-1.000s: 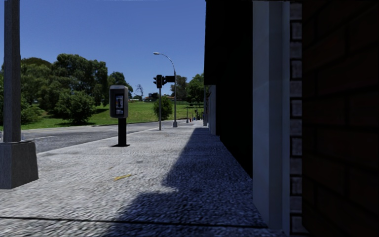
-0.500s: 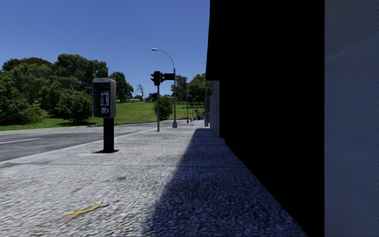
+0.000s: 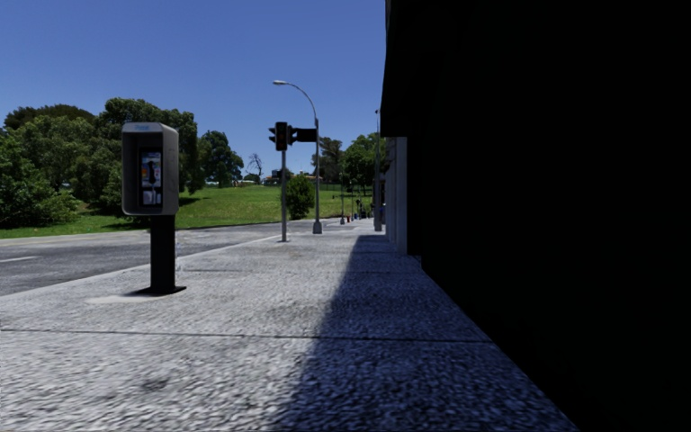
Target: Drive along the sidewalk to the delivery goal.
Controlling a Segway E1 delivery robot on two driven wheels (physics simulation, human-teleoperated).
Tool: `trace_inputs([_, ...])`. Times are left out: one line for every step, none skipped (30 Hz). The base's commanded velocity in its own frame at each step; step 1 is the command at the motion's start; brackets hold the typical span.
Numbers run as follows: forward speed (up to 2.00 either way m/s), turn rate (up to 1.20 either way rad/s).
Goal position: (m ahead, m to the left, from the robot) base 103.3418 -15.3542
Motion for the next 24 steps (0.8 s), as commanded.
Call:
trace_inputs([1.79,0.0])
trace_inputs([1.79,0.0])
trace_inputs([1.79,0.0])
trace_inputs([1.8,0.0])
trace_inputs([1.8,0.0])
trace_inputs([1.8,0.0])
trace_inputs([1.8,0.0])
trace_inputs([1.8,0.0])
trace_inputs([1.8,0.0])
trace_inputs([1.8,0.0])
trace_inputs([1.8,0.0])
trace_inputs([1.8,0.0])
trace_inputs([1.8,0.0])
trace_inputs([1.8,0.0])
trace_inputs([1.8,0.0])
trace_inputs([1.8,0.0])
trace_inputs([1.8,0.0])
trace_inputs([1.8,0.0])
trace_inputs([1.8,0.0])
trace_inputs([1.8,0.0])
trace_inputs([1.8,0.0])
trace_inputs([1.8,0.0])
trace_inputs([1.8,0.0])
trace_inputs([1.8,0.0])
